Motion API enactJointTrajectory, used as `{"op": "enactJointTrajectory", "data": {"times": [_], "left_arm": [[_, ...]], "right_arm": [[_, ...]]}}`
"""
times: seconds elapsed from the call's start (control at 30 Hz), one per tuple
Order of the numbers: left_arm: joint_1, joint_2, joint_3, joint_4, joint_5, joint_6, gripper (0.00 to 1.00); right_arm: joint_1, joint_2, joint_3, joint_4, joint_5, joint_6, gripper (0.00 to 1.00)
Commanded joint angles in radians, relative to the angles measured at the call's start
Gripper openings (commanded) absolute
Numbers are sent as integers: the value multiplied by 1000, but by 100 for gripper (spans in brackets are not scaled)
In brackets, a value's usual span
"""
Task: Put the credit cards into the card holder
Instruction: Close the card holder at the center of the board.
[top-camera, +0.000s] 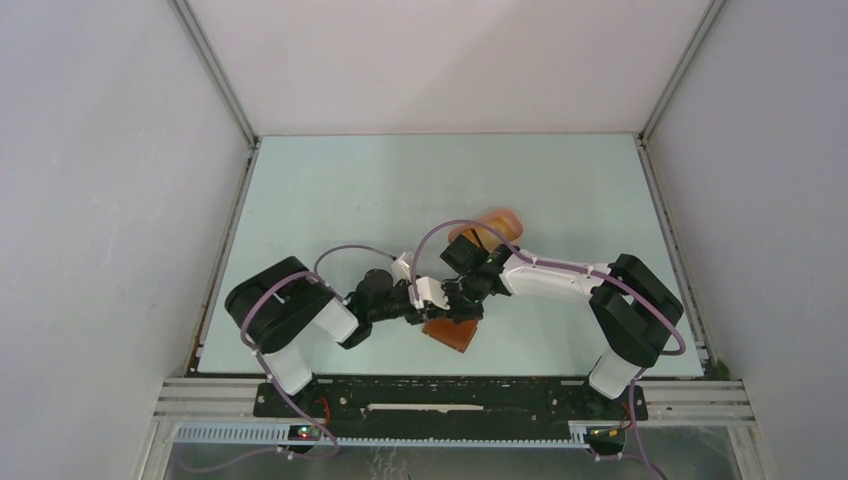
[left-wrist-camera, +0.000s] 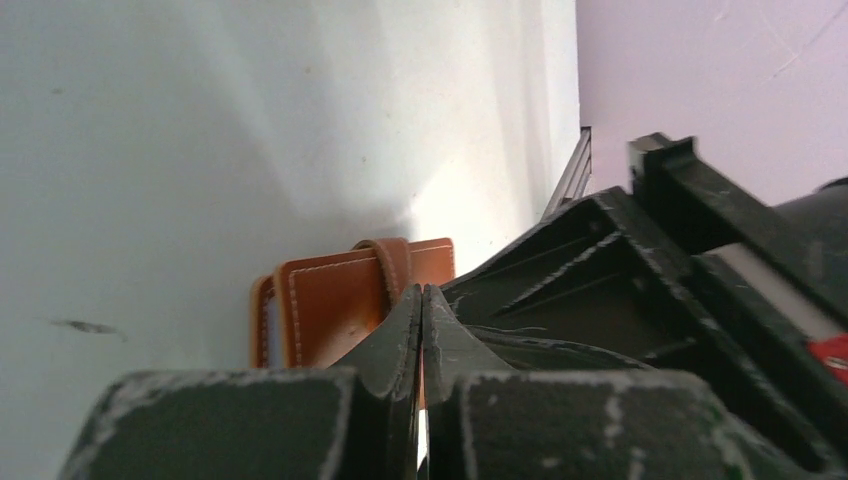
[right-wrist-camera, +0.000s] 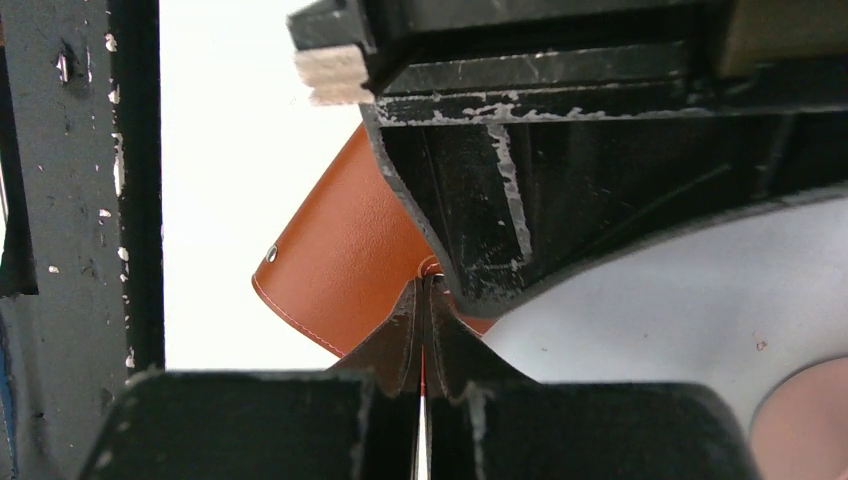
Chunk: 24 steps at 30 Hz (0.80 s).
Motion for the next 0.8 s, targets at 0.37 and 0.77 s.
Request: {"op": "enactJointTrajectory", "data": {"times": [0.37, 0.77], "left_arm": [[-32, -4, 53, -247, -21, 72, 0], [-32, -40, 57, -336, -49, 136, 3]], "right_arm": [[16, 38, 0, 23, 22, 16, 0], [23, -6, 34, -32, 3, 38, 46]]}}
